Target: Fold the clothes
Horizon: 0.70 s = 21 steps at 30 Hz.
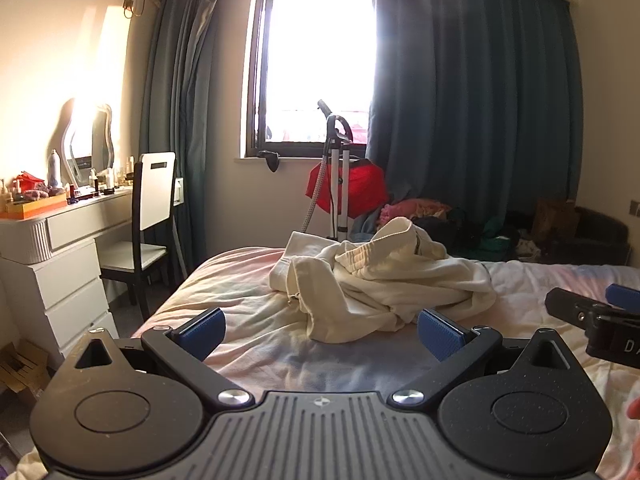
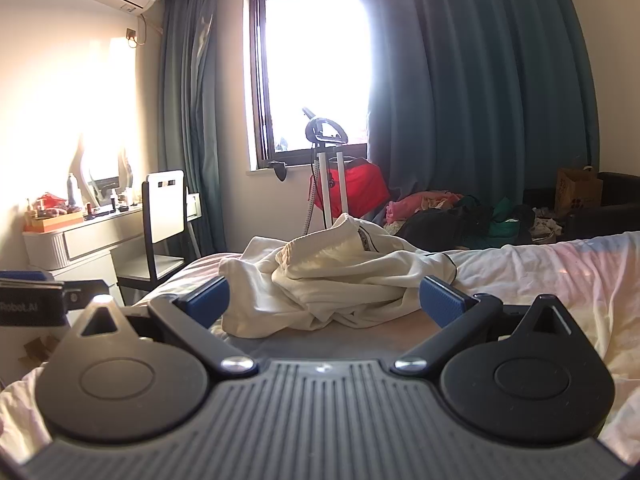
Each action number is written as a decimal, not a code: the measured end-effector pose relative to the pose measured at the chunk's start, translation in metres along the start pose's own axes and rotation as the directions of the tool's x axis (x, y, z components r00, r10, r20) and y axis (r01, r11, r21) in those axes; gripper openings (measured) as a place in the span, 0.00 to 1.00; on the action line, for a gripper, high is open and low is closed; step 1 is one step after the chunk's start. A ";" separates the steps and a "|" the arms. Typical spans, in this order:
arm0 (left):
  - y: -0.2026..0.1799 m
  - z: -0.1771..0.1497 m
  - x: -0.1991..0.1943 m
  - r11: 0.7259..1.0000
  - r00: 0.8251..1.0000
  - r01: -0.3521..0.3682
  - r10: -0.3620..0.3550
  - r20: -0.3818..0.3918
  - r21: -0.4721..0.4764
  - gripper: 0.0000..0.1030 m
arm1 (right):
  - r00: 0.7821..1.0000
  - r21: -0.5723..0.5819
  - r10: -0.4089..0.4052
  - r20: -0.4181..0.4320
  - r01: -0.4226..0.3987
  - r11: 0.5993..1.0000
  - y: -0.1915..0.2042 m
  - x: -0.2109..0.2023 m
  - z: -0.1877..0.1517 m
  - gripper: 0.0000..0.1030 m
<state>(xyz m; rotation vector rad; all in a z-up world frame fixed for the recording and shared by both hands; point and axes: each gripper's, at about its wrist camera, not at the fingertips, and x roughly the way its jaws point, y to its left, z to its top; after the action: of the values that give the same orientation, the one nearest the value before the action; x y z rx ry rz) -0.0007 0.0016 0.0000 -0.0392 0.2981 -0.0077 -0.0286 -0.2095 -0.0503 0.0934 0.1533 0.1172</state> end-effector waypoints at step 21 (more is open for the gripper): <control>-0.002 -0.003 -0.008 0.999 1.000 -0.011 0.010 0.007 0.050 1.00 | 1.000 -0.031 -0.022 -0.010 0.022 0.999 0.009 0.000 -0.002 1.00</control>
<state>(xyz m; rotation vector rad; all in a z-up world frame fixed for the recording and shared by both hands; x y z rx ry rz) -0.0094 -0.0001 -0.0004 0.0117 0.2908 -0.0047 -0.0297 -0.2006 -0.0514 0.0605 0.1627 0.0983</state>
